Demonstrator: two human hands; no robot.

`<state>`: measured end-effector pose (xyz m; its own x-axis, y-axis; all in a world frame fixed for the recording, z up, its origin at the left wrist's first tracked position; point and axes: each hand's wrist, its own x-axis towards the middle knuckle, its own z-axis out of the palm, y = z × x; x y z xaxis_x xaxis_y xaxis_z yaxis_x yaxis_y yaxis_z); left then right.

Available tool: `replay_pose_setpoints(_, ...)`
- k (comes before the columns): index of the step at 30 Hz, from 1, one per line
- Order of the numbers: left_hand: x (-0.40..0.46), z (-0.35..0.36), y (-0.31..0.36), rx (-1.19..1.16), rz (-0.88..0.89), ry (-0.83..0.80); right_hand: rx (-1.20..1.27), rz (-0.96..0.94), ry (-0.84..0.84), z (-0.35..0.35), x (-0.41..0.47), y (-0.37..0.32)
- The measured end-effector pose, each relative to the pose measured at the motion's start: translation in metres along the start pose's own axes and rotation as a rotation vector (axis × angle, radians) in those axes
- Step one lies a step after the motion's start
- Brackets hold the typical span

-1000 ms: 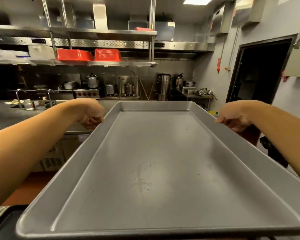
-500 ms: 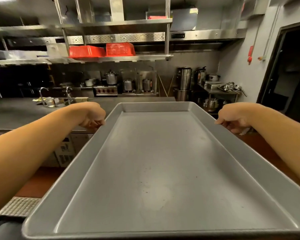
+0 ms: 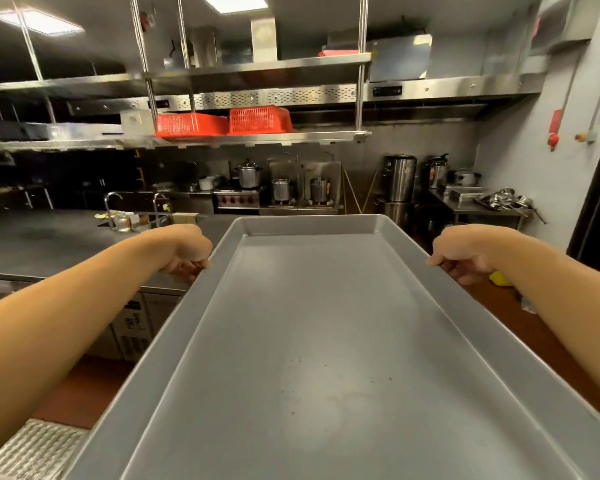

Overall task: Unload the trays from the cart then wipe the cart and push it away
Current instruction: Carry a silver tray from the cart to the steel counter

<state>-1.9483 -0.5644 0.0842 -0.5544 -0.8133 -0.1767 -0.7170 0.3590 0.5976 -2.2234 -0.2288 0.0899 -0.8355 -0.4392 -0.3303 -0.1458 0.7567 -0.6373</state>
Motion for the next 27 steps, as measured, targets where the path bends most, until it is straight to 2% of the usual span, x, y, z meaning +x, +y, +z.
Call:
replay_pose_setpoints(15, 0.308, 0.009, 0.055, 0.006, -0.002, 0.001, -0.039, 0.056, 0.016, 0.02, 0.289, -0.12)
replay_pose_setpoints(20, 0.405, 0.033, 0.057, 0.003, -0.012, -0.006, -0.033, 0.061, 0.013, 0.04, 0.382, -0.142)
replay_pose_setpoints(27, 0.559, 0.088, 0.061, 0.07, -0.075, -0.071, 0.023, 0.161, -0.064, 0.087, 0.544, -0.155)
